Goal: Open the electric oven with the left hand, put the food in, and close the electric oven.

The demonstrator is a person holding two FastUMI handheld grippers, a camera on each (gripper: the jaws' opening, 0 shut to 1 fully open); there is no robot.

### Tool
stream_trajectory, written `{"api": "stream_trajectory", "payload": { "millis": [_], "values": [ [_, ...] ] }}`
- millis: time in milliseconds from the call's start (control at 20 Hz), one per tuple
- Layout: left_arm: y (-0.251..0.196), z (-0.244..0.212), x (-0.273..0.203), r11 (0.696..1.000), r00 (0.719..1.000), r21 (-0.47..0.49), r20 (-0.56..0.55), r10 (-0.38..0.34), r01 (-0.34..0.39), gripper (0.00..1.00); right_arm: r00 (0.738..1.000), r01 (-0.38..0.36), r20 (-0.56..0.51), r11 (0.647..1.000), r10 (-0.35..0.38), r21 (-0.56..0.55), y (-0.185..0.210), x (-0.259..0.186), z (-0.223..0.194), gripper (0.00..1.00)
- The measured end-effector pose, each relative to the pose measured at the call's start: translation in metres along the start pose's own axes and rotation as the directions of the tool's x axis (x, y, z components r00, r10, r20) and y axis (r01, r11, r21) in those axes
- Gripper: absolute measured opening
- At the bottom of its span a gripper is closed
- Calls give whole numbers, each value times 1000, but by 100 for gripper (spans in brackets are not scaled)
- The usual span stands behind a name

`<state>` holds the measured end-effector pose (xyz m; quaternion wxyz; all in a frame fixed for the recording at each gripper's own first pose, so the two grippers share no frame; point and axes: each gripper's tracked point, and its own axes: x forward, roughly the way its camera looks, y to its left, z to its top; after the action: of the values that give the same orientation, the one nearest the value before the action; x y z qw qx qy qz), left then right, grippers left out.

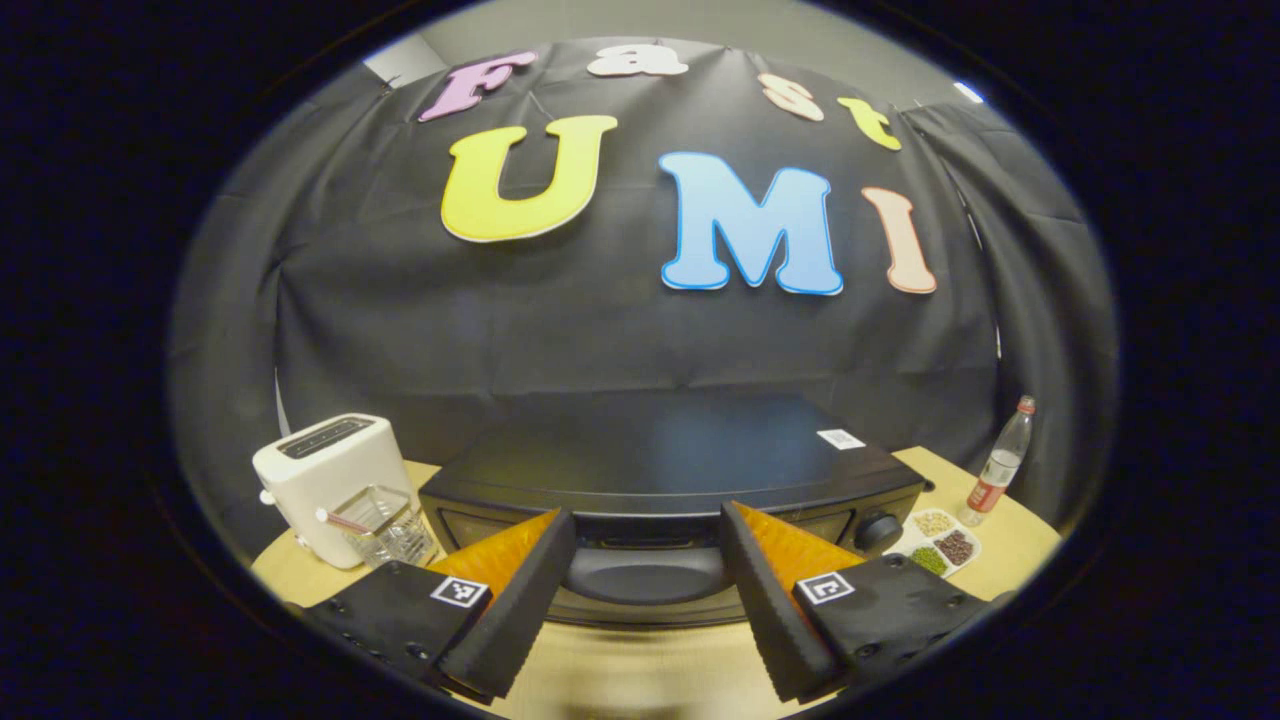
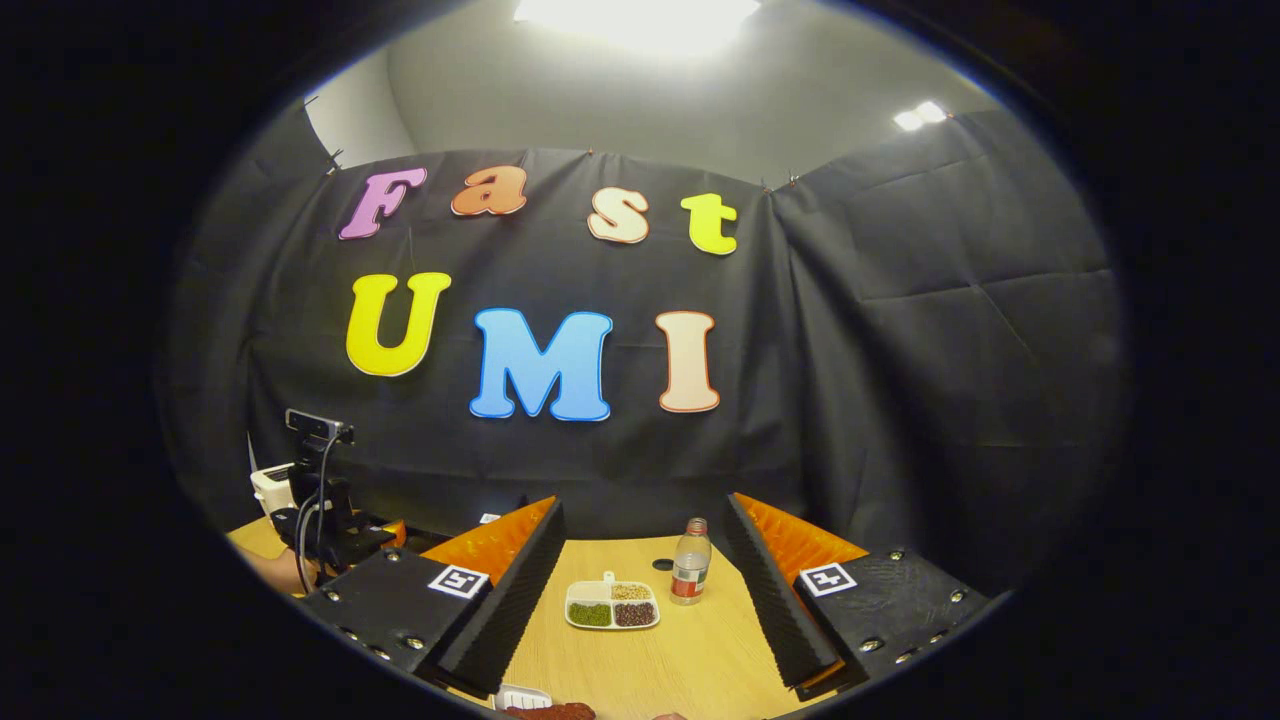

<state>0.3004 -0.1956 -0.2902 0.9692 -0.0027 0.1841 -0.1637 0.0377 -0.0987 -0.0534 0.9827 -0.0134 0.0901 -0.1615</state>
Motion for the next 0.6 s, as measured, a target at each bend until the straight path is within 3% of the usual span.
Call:
{"api": "stream_trajectory", "payload": {
  "millis": [250,600],
  "values": [
    [-3,-3,-10,1000,1000,23,23,-7,6,98,1000,-10,1,1000,10,-7,2,2,2,97],
    [-3,-17,-38,1000,1000,12,11,17,-17,98,997,-81,0,996,81,-24,13,-2,1,97]
  ]
}}
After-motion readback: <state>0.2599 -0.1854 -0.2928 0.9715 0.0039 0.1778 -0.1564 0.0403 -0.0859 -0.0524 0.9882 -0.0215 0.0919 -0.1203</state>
